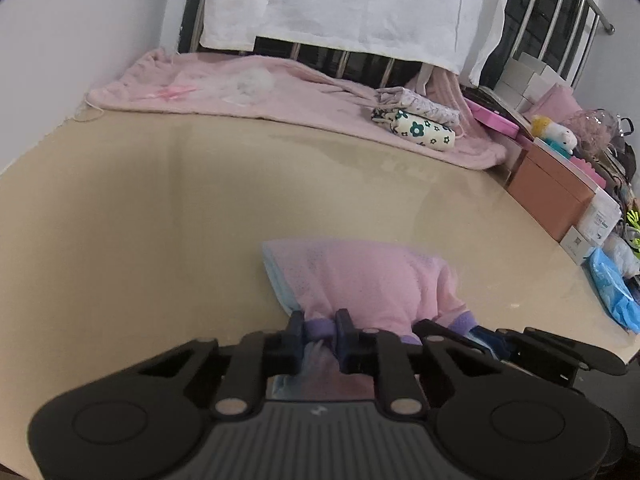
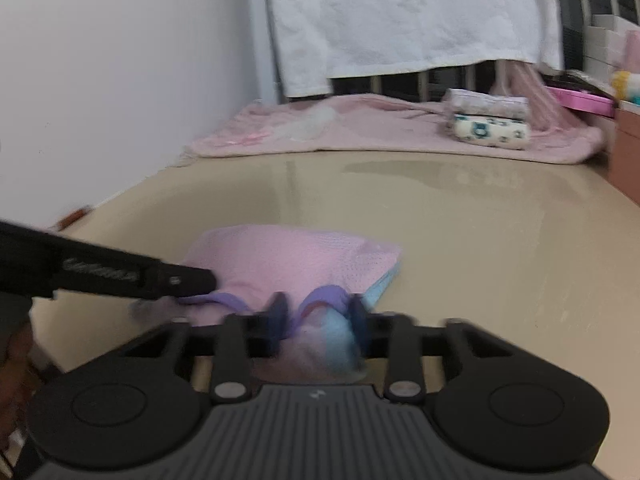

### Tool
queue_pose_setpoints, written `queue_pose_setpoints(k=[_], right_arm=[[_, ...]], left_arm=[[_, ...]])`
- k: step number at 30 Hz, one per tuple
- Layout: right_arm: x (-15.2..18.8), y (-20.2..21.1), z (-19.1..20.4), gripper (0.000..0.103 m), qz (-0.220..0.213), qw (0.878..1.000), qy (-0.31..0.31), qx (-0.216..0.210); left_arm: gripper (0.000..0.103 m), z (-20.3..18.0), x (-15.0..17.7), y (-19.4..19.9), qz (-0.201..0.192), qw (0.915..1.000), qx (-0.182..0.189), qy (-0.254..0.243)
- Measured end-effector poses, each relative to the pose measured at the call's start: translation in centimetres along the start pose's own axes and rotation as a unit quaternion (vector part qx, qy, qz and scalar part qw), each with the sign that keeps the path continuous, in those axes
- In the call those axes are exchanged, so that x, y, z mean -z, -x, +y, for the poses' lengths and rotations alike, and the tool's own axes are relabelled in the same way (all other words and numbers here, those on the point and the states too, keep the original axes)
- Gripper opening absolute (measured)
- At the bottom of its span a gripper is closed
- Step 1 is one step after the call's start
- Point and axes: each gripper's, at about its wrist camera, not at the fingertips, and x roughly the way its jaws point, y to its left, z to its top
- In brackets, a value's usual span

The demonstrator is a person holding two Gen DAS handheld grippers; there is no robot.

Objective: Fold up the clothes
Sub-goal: 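Lift the bundle with both grippers and carry it to the bed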

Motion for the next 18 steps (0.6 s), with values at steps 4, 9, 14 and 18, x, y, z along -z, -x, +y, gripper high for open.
queue_pose_setpoints(k=[4, 9, 14, 18], right_arm=[[-0.2, 0.3, -0.4, 0.009, -0.005, 1.000, -0.016, -0.007], [-1.9, 1.8, -0.9, 0.008, -0.038, 0.999, -0.016, -0.002], [-5.1, 2.4, -2.7, 0.005, -0.061, 0.998, -0.008, 0.019], [-9.0, 2.4, -5.1, 0.005, -0.084, 0.996, -0.004, 0.024]], left_arm=[[0.007, -0.1, 0.2, 0.2, -0.018, 0.9998, 0.003, -0.001], [0.006, -1.6, -1.0, 0.5, -0.032, 0.9990, 0.023, -0.019], [0.006, -3.7, -4.6, 0.0, -0.063, 0.9964, 0.043, -0.038], [0.005, -5.1, -9.3, -1.0, -0.087, 0.9928, 0.068, -0.046]])
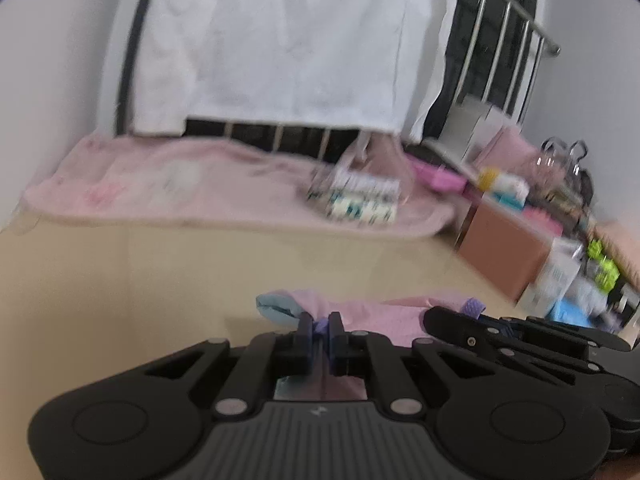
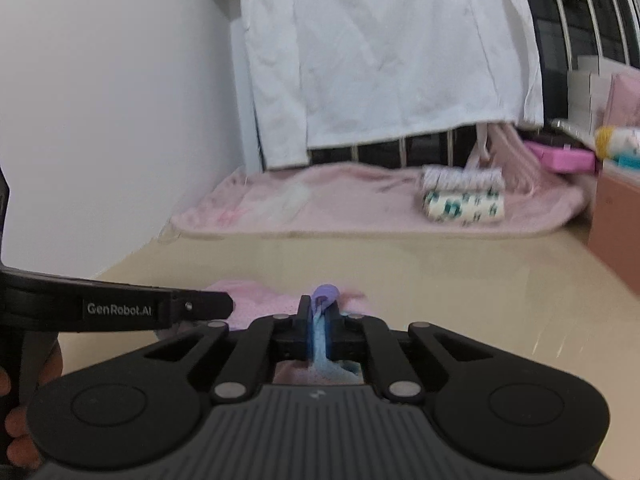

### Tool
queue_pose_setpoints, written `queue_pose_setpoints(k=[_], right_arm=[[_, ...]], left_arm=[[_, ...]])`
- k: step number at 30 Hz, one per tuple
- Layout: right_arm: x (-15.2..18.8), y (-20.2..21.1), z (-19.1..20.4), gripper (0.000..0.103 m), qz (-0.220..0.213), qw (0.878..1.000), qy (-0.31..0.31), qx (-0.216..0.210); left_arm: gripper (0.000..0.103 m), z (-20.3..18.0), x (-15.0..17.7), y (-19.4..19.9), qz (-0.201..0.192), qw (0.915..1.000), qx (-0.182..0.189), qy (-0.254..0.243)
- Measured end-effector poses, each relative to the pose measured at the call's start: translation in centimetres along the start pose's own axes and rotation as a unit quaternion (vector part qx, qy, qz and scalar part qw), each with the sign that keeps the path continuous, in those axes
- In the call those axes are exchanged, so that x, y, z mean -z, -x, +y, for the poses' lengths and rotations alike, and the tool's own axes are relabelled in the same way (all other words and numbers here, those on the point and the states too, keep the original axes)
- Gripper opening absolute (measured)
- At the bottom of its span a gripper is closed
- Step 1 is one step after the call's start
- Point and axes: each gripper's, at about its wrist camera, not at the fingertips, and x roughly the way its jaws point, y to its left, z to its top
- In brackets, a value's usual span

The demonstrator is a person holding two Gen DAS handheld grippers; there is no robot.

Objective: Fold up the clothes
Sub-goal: 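Lift the bundle with both grippers and carry it to the bed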

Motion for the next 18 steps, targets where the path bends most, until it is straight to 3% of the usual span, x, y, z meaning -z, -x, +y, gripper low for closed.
queue_pose_setpoints(k=[11, 18], right_arm=[[-14.1, -8.0, -8.8, 0.005, -0.044, 0.999, 0.019, 0.017], [-22.5, -16.0, -14.3, 0.005, -0.034, 0.998, 0.038, 0.024]], left_arm=[[0.005, -1.1, -15.1, -10.4, -0.035, 0.9974, 0.058, 0.024], [0.005, -1.6, -23.8, -20.2, -0.054, 0.9956, 0.058, 0.049]])
